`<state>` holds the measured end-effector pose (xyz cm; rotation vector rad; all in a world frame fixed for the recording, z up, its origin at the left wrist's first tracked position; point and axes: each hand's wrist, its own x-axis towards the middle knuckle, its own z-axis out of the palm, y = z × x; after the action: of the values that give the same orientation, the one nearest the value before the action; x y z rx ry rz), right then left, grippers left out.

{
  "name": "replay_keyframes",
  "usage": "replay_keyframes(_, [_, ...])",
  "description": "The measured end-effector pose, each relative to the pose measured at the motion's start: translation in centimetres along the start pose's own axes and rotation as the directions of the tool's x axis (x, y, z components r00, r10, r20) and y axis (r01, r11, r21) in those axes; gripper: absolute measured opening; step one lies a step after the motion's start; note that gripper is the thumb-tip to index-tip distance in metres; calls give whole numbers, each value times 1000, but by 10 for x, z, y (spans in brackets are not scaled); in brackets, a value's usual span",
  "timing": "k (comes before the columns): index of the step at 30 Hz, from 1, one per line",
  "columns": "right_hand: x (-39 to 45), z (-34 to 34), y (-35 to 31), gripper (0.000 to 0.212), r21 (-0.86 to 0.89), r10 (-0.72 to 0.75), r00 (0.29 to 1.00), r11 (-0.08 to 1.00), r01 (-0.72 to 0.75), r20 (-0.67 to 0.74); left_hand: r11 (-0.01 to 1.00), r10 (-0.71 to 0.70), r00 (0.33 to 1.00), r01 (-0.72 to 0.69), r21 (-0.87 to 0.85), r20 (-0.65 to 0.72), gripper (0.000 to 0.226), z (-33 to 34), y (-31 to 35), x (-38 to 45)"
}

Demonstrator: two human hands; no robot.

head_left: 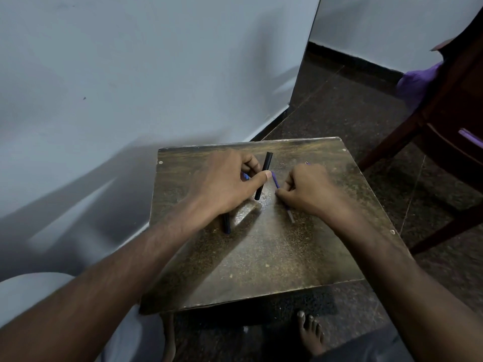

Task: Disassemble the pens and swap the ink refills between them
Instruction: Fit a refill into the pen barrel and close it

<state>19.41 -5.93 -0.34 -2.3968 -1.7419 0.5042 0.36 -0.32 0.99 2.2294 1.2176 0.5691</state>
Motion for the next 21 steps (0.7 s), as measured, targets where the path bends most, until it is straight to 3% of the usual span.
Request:
replay_keyframes(5, [-5, 5, -11, 42, -30, 16, 1000, 999, -16, 2, 1000, 20, 1000, -20, 4, -24, 21, -1, 1, -2])
replay_keyframes(8, [-4, -8, -3, 36, 261, 31, 997, 965, -12, -68, 999, 45, 999, -44, 13, -14, 18, -2, 0, -2])
replay_keyframes(9, [-4, -12, 1, 30, 437, 31, 994, 899, 18, -105, 998, 58, 998, -58, 18, -7, 17, -2, -1, -2])
replay_keyframes(11, [-5, -20, 4, 14, 756, 38, 983, 645, 114, -180, 996, 83, 997, -83, 19, 5, 17, -2, -1, -2])
replay_keyframes(13, [-5, -24, 5, 6, 876, 42, 956, 416, 246, -289, 994, 104, 995, -104, 23, 7, 18, -1, -1, -2])
replay_keyframes(15, [-6, -27, 2, 13, 902, 43, 934, 281, 329, -355, 992, 118, 993, -118, 36, -2, 19, 0, -1, -1])
replay_keyframes(18, [-7, -28, -3, 17, 914, 24, 928, 182, 362, -372, 991, 126, 992, -125, 36, -3, 20, -1, -1, -1])
replay_keyframes(21, [-7, -28, -6, 17, 896, 9, 920, 235, 378, -391, 992, 122, 993, -122, 23, 1, 19, -2, -1, -1])
